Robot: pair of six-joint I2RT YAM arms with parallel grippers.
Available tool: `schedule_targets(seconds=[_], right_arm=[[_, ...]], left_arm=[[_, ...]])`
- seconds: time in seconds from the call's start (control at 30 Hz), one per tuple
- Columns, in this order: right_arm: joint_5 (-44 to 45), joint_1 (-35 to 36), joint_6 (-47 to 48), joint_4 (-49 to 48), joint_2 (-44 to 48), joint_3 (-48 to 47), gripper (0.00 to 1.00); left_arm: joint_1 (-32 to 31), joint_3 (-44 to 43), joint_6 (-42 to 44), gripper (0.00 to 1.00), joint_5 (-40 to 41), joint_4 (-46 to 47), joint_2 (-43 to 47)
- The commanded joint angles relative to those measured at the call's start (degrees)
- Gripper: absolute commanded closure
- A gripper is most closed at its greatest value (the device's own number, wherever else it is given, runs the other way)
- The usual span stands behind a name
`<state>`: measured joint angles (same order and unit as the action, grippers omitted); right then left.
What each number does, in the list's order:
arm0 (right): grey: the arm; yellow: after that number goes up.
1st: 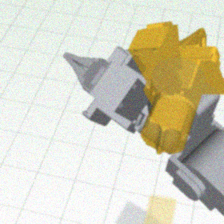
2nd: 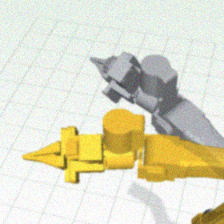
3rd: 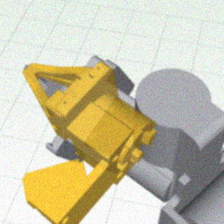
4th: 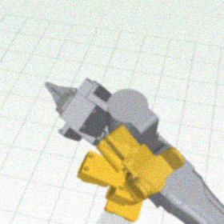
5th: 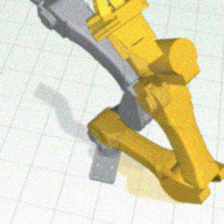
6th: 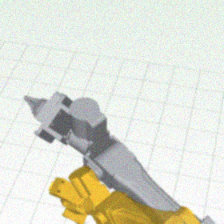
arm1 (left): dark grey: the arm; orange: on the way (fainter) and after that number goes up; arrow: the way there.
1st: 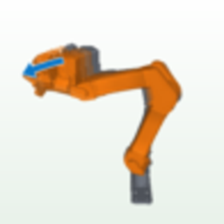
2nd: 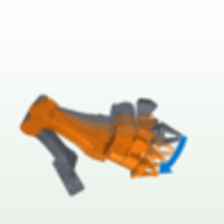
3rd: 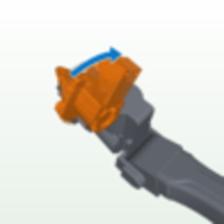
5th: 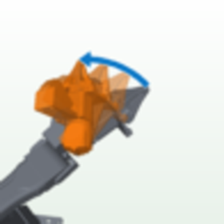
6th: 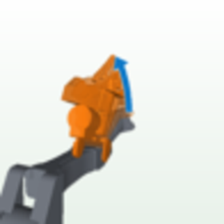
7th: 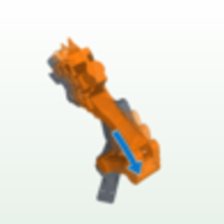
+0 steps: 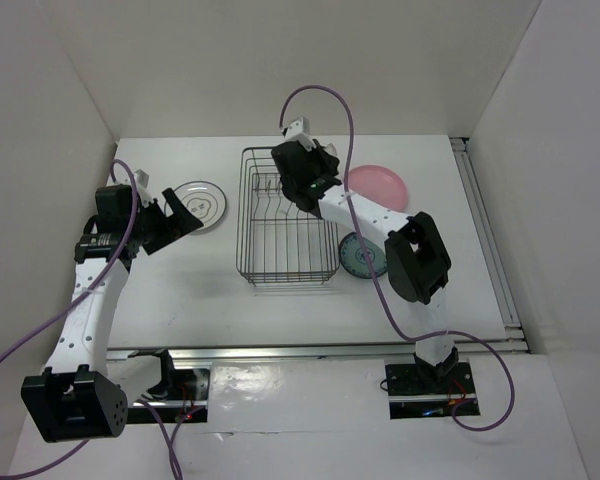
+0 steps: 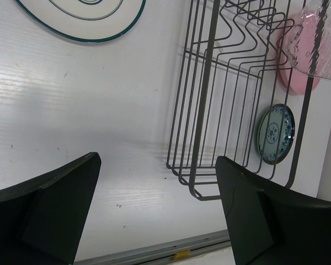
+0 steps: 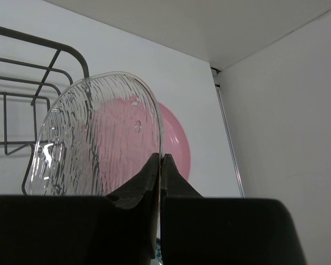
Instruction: Load the plates into the dish rack
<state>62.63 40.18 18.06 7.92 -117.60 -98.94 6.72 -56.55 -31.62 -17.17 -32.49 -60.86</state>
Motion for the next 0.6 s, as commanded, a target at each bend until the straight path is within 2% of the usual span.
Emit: schedule_targets(seconds=[0.0,0.57], right_arm=[[2.2,0.5,3.2,-3.9,0.7,1.3,1.0],[3.3,-0.5,5.8,-5.2,2.5,-1.2,1.0]], left_arm=[[0.4,0.3,1.0,0.01,-1.3,1.6,0.7],[0.4,0.3,1.0,0.01,-1.3,1.6,0.7]])
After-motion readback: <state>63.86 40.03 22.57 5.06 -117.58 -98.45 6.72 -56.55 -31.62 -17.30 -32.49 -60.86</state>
